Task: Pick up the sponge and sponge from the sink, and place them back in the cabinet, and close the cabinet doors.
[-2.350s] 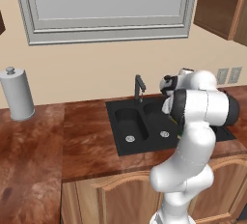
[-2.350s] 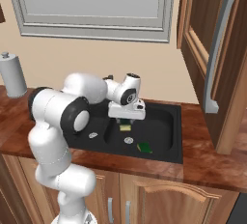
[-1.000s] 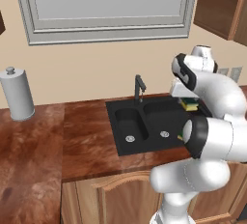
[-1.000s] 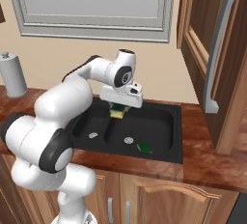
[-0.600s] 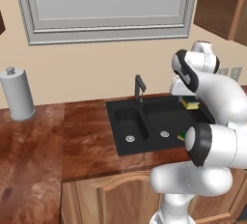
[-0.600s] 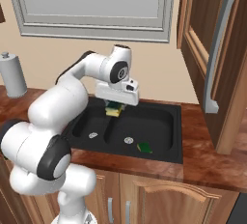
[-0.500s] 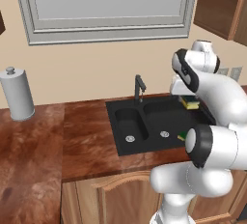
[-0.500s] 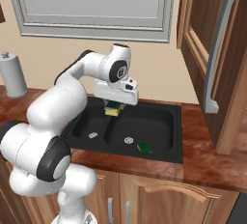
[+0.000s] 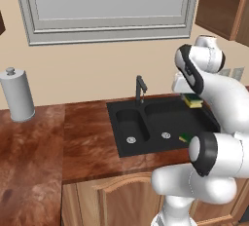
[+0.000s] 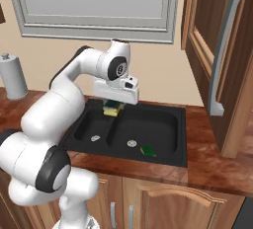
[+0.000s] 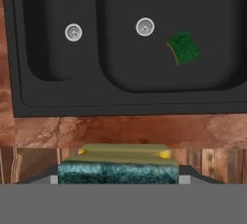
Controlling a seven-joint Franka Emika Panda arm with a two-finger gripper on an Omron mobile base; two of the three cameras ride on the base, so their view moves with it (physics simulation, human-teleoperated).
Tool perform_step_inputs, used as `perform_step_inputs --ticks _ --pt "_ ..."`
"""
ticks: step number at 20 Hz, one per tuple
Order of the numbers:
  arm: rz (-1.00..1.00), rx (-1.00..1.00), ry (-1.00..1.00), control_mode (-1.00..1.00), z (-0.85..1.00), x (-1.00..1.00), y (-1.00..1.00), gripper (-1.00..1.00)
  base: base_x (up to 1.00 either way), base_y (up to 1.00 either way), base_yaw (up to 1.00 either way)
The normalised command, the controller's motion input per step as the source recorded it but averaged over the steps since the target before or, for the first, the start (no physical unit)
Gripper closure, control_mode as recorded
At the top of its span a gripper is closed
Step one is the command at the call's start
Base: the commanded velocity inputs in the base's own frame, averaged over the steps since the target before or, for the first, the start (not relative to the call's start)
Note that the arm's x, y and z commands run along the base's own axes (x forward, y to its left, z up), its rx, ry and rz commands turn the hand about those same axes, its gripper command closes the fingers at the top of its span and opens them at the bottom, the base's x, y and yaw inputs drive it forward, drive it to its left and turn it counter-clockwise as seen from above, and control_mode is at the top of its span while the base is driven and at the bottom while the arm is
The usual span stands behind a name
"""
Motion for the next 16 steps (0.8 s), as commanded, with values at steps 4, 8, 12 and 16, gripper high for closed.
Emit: perform_step_inputs --ticks 4,8,12,16 --pt "0.0 0.0 -0.07 -1.0 0.28 -0.25 0.03 1.0 0.0 0.0 0.0" --pt "0.0 0.0 -0.02 -1.0 0.23 -0.28 0.07 1.0 0.0 0.0 0.0" --pt "-0.01 0.0 0.0 -1.0 0.14 -0.22 0.16 1.0 0.0 0.0 0.0" --pt "0.0 0.0 0.02 -1.0 0.12 -0.18 0.21 1.0 0.0 0.0 0.0"
